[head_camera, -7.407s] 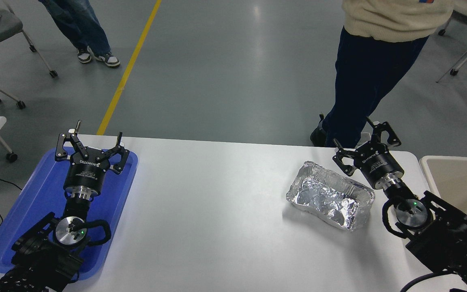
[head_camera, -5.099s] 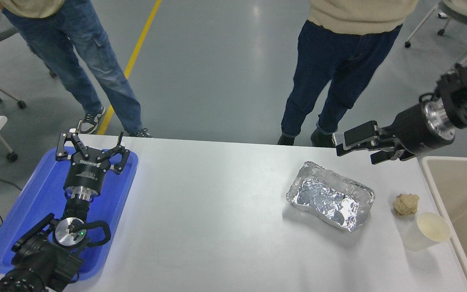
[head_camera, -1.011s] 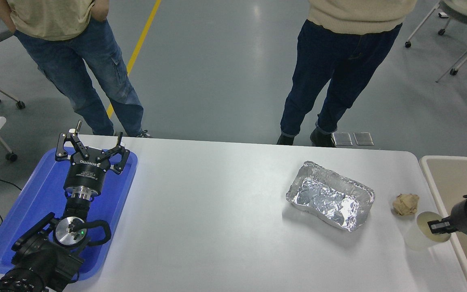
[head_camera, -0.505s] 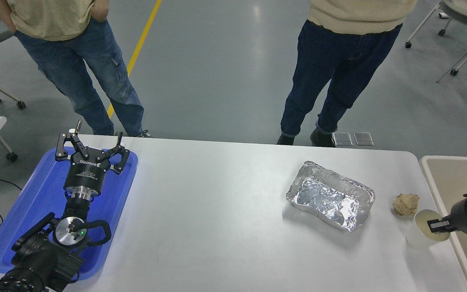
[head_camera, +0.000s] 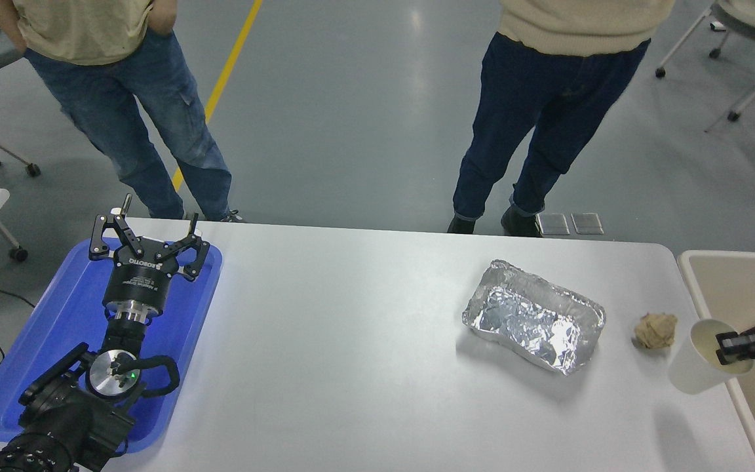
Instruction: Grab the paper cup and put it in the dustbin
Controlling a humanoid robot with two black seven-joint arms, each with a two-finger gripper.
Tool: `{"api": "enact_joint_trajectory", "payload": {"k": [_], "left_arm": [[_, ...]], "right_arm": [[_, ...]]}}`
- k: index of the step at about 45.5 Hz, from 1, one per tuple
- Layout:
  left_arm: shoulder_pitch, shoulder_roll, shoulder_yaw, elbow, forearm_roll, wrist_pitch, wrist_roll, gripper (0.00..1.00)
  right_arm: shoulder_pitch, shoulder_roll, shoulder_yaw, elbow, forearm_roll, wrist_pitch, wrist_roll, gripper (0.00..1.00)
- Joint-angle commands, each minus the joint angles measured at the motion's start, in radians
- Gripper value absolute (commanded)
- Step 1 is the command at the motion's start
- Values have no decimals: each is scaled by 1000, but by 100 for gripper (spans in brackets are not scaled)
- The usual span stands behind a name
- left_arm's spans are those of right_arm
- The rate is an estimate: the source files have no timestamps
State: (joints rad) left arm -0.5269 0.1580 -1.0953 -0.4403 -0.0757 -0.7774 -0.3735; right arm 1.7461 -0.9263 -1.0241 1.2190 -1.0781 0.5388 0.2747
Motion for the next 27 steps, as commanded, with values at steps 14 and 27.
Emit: {"api": "enact_joint_trajectory", "payload": {"k": [14,27], "left_arm": [[1,0,0,0,0,-2,1,100],[1,0,0,0,0,0,1,100]], "right_arm": [[592,53,-364,106,6,155,41,0],[707,83,-409,108,6,210,46,0]]}}
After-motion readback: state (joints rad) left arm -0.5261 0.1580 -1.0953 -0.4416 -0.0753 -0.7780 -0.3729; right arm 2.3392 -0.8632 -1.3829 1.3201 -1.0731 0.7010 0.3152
